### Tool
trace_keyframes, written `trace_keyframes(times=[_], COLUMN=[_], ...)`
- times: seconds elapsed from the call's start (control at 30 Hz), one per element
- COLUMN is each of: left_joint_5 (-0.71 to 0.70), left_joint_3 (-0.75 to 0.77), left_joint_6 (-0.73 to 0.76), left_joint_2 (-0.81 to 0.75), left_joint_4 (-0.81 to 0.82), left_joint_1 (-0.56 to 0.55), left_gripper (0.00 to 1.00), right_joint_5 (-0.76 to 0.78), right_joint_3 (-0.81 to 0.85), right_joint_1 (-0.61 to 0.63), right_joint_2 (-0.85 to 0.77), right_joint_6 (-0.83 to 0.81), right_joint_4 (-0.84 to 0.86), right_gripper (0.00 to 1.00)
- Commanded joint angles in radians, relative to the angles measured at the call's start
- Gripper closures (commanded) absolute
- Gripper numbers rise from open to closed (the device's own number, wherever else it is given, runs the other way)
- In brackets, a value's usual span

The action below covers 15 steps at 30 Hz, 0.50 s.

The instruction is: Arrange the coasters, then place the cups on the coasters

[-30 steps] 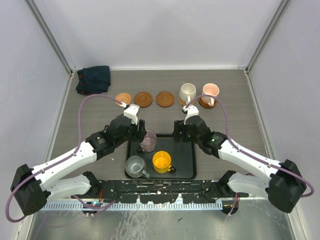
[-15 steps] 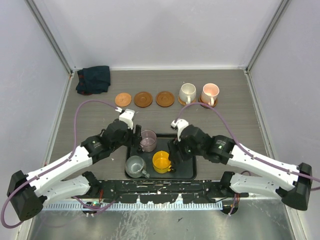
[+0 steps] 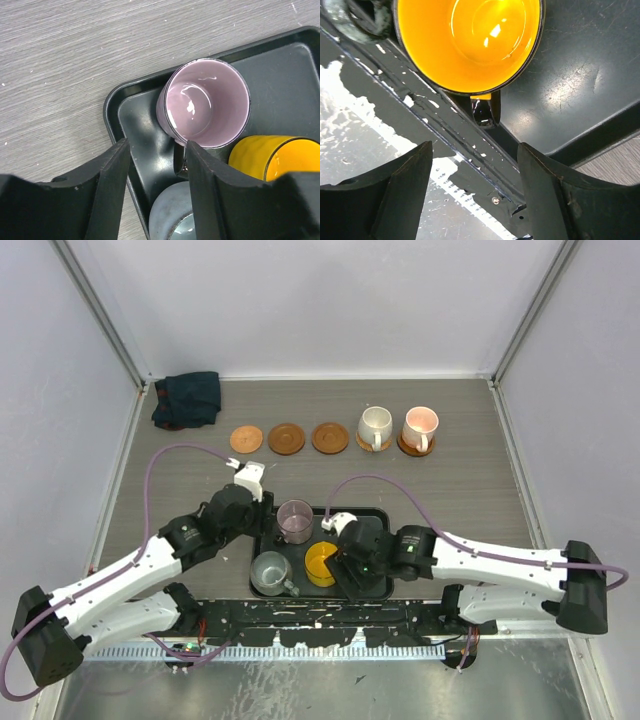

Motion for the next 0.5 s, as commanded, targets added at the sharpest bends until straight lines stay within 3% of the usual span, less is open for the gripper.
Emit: trace_keyframes(times=[0.0,0.37,0.47], left_joint_5=[-0.043,-0.091,-0.092], left_joint_3=[-0.022,-0.052,-0.057], left_joint_6=[-0.023,-0.035,-0.038], left_joint_2=[-0.037,-0.077,-0.078], left_joint_4=[0.028,0.019,0.023], left_joint_1=[-0.003,-0.004,-0.004], left_gripper=[0.53,0.81,0.83], right_joint_5=[0.023,0.070,0.078], right_joint_3=[-0.036,-0.050,-0.050], right_joint_1=[0.012,0.012,0.011], right_joint_2=[0.053,0.185,0.202], right_joint_6=[0.003,-0.050,-0.058], right_joint_4=[0.098,0.225,0.245], right_gripper=[0.27,0.32,0.33])
